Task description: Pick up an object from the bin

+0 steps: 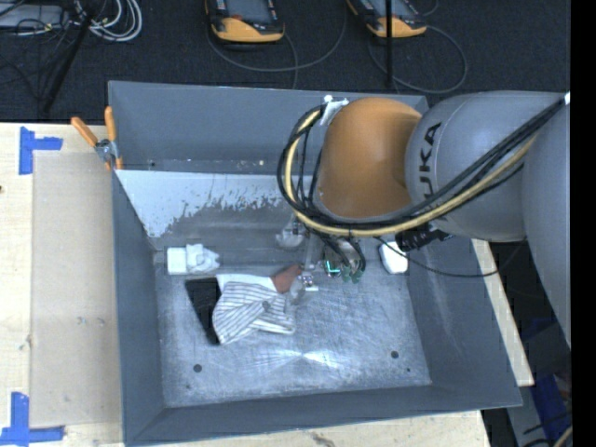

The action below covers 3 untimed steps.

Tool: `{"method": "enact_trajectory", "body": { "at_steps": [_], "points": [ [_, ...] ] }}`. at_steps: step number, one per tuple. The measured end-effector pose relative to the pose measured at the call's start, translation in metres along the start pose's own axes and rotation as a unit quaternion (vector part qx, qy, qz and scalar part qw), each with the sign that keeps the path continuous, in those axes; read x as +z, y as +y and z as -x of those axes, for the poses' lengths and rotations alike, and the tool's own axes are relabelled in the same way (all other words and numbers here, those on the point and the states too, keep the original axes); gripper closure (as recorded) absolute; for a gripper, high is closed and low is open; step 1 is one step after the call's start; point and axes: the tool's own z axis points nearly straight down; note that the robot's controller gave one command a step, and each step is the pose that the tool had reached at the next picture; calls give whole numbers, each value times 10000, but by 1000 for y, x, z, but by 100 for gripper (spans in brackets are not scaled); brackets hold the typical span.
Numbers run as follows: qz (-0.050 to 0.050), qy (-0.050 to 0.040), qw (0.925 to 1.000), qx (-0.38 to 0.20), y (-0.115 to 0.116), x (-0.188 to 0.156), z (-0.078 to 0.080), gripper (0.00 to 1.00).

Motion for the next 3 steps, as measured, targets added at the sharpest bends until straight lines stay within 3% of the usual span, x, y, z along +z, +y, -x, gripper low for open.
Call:
{"method": "enact_trajectory", "body": {
  "at_steps": [1,2,3],
  "points": [
    [4,-39,10000,9,0,-4,2,0],
    [-3,5,9999,173,12,76,-8,100],
    [-2,5,9998,174,12,76,-8,100]
  ]
}}
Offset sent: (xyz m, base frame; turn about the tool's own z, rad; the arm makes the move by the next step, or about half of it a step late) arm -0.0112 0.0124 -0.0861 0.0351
